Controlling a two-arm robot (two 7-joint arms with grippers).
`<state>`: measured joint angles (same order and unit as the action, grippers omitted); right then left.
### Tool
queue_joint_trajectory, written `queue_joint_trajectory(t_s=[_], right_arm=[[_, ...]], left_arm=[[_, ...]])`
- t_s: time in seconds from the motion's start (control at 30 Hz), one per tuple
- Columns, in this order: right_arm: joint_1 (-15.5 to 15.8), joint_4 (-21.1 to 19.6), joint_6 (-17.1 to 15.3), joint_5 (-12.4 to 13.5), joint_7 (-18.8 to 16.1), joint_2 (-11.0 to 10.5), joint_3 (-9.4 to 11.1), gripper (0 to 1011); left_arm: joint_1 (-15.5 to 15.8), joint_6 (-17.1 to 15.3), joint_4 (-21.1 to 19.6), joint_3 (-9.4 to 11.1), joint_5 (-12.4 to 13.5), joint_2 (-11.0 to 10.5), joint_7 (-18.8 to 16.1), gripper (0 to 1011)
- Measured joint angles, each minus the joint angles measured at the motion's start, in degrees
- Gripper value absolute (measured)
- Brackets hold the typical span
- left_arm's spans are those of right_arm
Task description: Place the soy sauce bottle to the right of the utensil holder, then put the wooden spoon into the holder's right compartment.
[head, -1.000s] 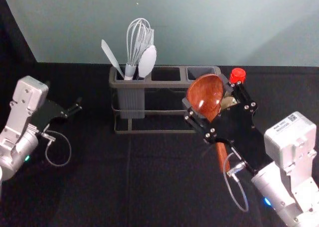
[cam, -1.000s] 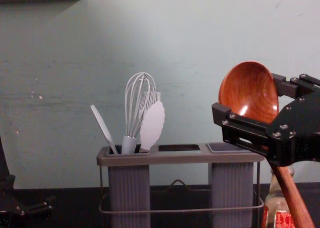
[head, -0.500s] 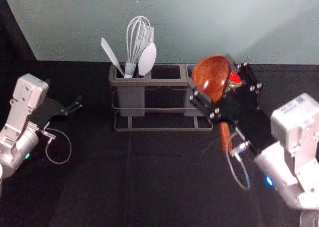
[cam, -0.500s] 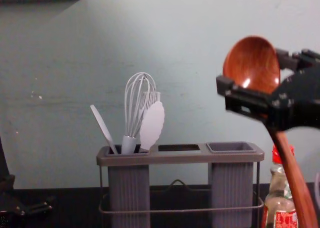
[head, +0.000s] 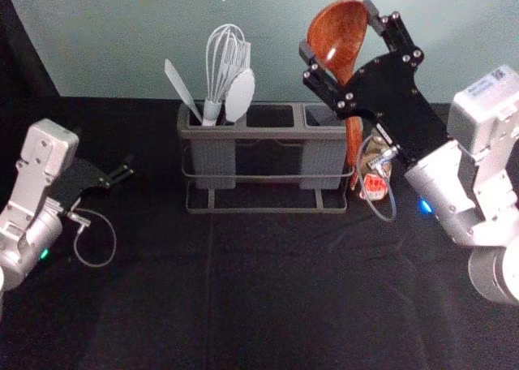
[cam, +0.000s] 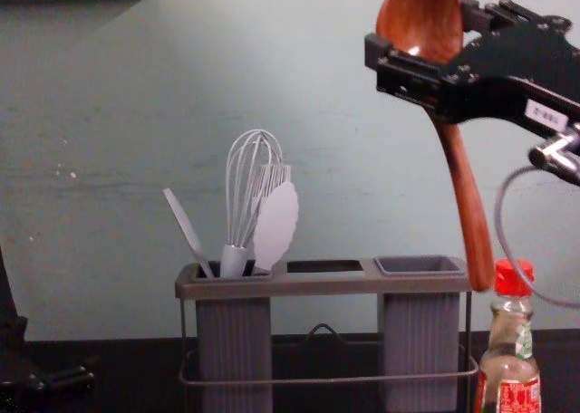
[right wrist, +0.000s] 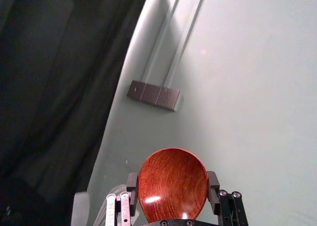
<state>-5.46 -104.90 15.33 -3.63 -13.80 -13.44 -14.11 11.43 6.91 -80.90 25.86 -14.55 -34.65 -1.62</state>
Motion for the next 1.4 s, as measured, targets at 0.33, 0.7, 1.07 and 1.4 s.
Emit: queue_joint_trajectory(t_s=[0.33,0.7,1.07,1.4], right_arm=[[-8.5,8.7,3.2,4.5,-2.0,1.6,-0.5,837],[-14.3,17.2,6.7,7.2,-2.5,3.8,-0.6,837],[-17.7,25.1,11.4,7.7,-1.5,6.8,0.0,837],[-18.2,30.2,16.8,8.4,-1.9,8.8,0.7,837]], left_arm=[[0.0,0.0,0.0,0.0,0.0,0.0,0.0,1011],[0.0,0.0,0.0,0.0,0.0,0.0,0.0,1011],[0.0,0.0,0.0,0.0,0.0,0.0,0.0,1011],[0.0,0.0,0.0,0.0,0.0,0.0,0.0,1011]])
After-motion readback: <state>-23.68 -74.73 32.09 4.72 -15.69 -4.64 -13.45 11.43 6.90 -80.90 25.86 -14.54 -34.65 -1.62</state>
